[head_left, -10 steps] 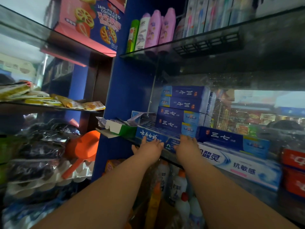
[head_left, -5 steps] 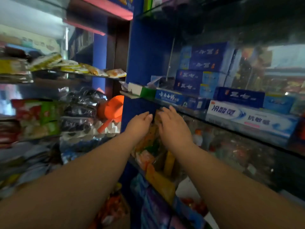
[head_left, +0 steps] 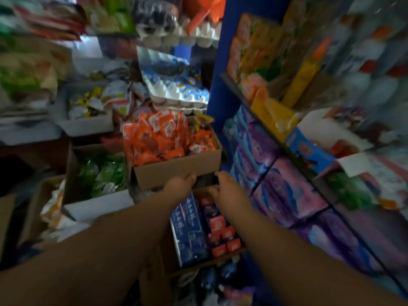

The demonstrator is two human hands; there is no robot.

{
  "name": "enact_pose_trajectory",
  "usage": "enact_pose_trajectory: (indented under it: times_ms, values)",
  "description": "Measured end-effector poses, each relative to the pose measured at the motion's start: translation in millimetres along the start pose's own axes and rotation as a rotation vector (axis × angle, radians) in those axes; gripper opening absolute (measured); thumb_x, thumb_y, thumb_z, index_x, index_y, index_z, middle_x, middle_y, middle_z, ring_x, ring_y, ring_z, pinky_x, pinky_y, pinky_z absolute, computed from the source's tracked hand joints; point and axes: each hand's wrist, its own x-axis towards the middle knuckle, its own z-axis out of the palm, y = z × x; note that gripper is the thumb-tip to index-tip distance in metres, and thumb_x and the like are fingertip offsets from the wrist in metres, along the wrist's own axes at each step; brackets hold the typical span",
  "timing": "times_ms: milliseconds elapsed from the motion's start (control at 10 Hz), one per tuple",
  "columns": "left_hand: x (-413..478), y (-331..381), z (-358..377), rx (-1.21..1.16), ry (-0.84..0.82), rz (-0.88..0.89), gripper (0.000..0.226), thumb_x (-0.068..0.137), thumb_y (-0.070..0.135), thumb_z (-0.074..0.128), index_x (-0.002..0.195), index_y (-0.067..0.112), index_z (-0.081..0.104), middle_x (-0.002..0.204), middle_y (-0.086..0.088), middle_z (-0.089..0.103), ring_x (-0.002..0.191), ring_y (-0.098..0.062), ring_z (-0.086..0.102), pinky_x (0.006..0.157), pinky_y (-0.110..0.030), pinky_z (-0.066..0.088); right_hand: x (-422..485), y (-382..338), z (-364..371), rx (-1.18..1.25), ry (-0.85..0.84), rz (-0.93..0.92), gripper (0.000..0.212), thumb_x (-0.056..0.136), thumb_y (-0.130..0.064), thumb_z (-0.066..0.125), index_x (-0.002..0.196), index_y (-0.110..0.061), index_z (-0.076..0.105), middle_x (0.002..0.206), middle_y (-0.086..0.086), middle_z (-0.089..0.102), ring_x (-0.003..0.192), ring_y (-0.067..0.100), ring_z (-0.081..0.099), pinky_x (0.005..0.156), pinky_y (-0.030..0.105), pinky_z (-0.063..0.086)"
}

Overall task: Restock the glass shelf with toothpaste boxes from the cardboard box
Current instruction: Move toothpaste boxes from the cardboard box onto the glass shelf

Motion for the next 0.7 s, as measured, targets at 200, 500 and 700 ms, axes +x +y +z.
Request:
enact_pose_trajectory:
  times_ms: [200,500,700]
  values:
    - [-18.0,-97.7,56.7,-0.171,-0.055,-0.306,0.041,0.102,0.025,0.040,0.135,0.004,0.049,0.139,-0.015,0.051,0.129,-0.030,0.048,0.093,-0.024,0.041,-28.5,32.4,101.2,0.247,-0.259,0.285,0.040,0.096,-0.032,0.052,0.133,-0.016,0.045,0.129,0.009,0.058,0.114,0.030,0.056,0.085,0.032,0.043]
    - [-5.7,-154.2,133.3,-0.686,-0.128,-0.492,0.038,0.096,0.025,0.050,0.130,0.010,0.054,0.133,-0.010,0.056,0.121,-0.032,0.055,0.102,-0.044,0.047,-26.1,77.7,187.9,0.484,-0.351,0.582,0.052,0.095,-0.028,0.053,0.142,-0.011,0.038,0.138,0.012,0.051,0.120,0.031,0.052,0.097,0.034,0.043]
    - [1.3,-147.1,136.8,-0.914,-0.054,-0.634,0.024,0.096,0.021,0.053,0.113,0.005,0.058,0.107,-0.013,0.063,0.102,-0.033,0.061,0.091,-0.043,0.050,-18.9,69.6,196.4,0.599,-0.263,0.638,0.045,0.093,-0.024,0.057,0.135,-0.011,0.050,0.130,0.013,0.058,0.114,0.031,0.056,0.090,0.032,0.044]
